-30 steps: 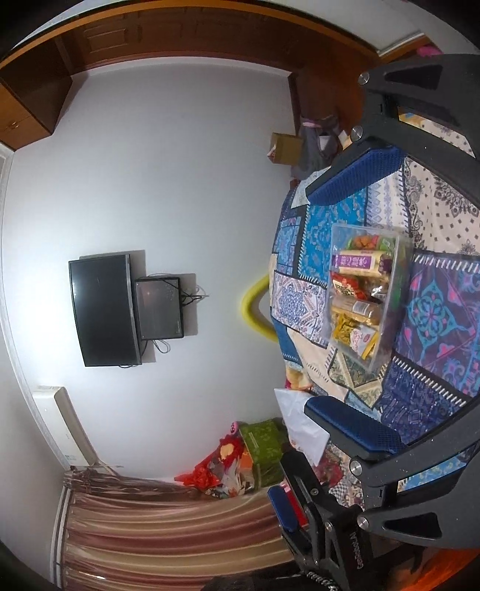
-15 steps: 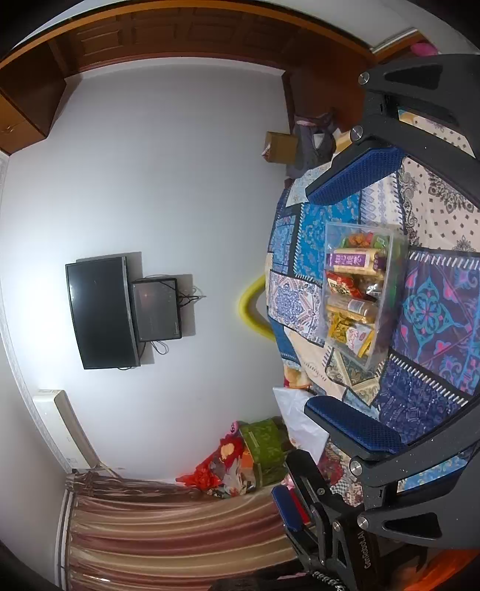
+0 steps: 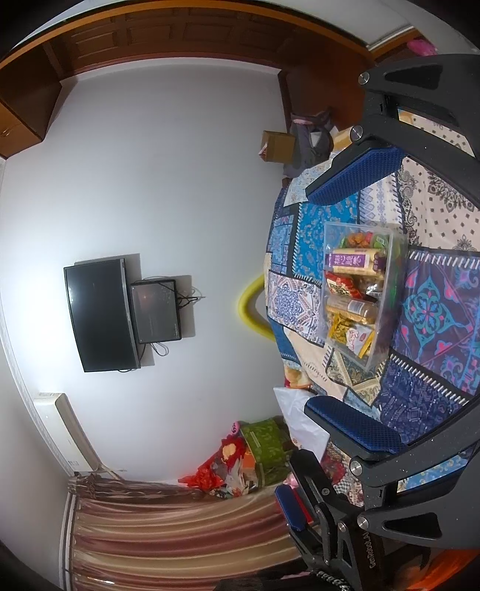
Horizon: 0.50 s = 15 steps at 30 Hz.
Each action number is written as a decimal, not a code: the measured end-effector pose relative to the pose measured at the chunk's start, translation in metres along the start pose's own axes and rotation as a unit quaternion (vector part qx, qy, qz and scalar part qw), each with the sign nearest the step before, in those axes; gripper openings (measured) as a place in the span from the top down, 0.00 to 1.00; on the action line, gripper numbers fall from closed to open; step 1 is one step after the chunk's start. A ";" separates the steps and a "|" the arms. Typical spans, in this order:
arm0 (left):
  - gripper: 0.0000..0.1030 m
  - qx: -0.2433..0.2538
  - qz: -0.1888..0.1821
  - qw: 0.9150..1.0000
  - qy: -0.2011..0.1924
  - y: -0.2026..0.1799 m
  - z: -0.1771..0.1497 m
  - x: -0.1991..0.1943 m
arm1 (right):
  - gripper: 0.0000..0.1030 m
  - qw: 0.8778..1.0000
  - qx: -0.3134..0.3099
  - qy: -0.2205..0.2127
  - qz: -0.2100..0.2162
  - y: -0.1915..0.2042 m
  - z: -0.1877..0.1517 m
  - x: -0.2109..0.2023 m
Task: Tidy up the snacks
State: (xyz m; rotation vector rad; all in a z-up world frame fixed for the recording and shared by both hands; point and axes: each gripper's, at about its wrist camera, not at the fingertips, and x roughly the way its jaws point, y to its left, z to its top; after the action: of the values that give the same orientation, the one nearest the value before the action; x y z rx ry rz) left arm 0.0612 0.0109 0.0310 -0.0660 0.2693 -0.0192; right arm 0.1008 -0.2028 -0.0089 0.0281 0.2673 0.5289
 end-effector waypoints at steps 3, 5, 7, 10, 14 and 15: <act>0.03 0.002 -0.001 1.000 0.001 -0.002 0.000 0.001 | 0.00 1.000 0.000 0.000 -0.002 -0.001 0.000 0.000; 0.03 0.003 0.000 1.000 0.001 -0.002 0.000 0.001 | 0.00 1.000 0.001 0.001 -0.002 -0.001 -0.001 0.000; 0.03 0.003 0.000 1.000 0.002 -0.003 -0.001 0.001 | 0.00 1.000 0.001 0.002 -0.002 -0.001 -0.001 0.000; 0.03 0.001 0.000 1.000 0.003 -0.002 -0.001 0.002 | 0.00 1.000 0.003 0.003 -0.003 -0.001 -0.001 0.000; 0.03 -0.001 -0.001 1.000 0.005 -0.002 0.000 0.002 | 0.00 1.000 0.002 0.004 -0.005 -0.001 -0.001 0.001; 0.03 -0.002 -0.001 1.000 0.005 -0.002 0.000 0.002 | 0.00 1.000 0.001 0.004 -0.005 -0.002 -0.001 0.001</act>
State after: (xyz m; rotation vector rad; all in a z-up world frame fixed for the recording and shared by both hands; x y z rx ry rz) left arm 0.0631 0.0094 0.0307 -0.0705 0.2791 -0.0216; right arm 0.1019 -0.2038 -0.0104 0.0271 0.2762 0.5187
